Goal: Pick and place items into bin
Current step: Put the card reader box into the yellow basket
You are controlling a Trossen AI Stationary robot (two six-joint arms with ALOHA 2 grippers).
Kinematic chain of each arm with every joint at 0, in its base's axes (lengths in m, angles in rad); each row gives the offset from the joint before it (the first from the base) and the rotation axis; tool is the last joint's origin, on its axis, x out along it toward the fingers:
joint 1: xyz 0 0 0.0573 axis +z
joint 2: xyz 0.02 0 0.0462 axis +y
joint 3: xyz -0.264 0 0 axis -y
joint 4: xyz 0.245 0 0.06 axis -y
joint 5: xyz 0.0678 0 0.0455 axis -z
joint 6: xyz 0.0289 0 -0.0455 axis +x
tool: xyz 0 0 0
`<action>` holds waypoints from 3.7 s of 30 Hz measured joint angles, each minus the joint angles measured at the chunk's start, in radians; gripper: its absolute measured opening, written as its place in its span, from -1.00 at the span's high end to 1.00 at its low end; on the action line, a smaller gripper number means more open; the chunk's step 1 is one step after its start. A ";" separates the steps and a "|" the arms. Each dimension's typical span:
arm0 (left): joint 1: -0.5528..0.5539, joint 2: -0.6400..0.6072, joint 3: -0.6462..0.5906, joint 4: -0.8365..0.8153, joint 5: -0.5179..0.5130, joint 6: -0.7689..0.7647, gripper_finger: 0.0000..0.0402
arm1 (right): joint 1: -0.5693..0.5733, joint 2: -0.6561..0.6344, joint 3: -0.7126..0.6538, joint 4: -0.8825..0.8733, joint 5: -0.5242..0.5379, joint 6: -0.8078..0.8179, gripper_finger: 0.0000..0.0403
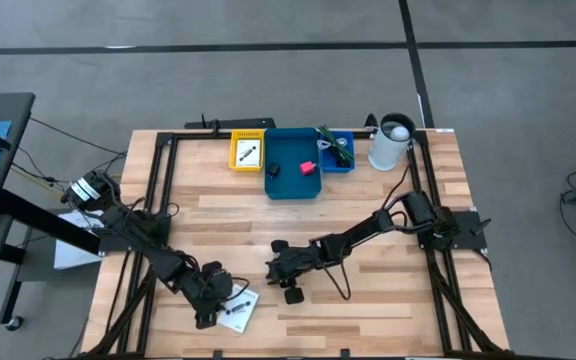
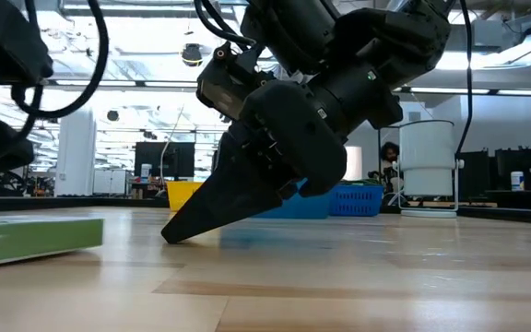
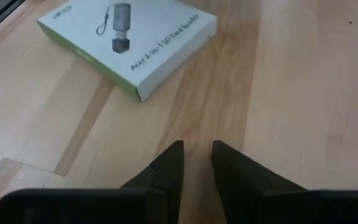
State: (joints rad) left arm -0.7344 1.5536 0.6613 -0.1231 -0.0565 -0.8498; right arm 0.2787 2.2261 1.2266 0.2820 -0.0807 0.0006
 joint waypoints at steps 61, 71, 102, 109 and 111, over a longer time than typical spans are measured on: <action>-0.401 0.293 0.268 -0.276 -0.470 -0.679 0.35 | -0.003 0.003 0.028 -0.001 -0.056 -0.105 0.02; -0.406 0.296 0.268 -0.291 -0.454 -0.667 0.35 | 0.005 0.003 0.029 -0.002 -0.049 -0.103 0.01; -0.397 0.295 0.268 -0.377 -0.469 -0.593 0.35 | 0.005 0.006 0.028 0.037 -0.050 -0.109 0.02; -0.391 0.299 0.264 -0.366 -0.518 -0.517 0.34 | 0.009 0.007 0.028 0.050 -0.048 -0.113 0.02; -0.390 0.299 0.264 -0.364 -0.522 -0.515 0.32 | 0.011 0.007 0.028 0.053 -0.047 -0.113 0.01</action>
State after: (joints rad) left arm -1.1248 1.8523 0.9249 -0.4870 -0.5781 -1.3644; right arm 0.2900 2.2330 1.2545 0.3347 -0.1280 -0.1120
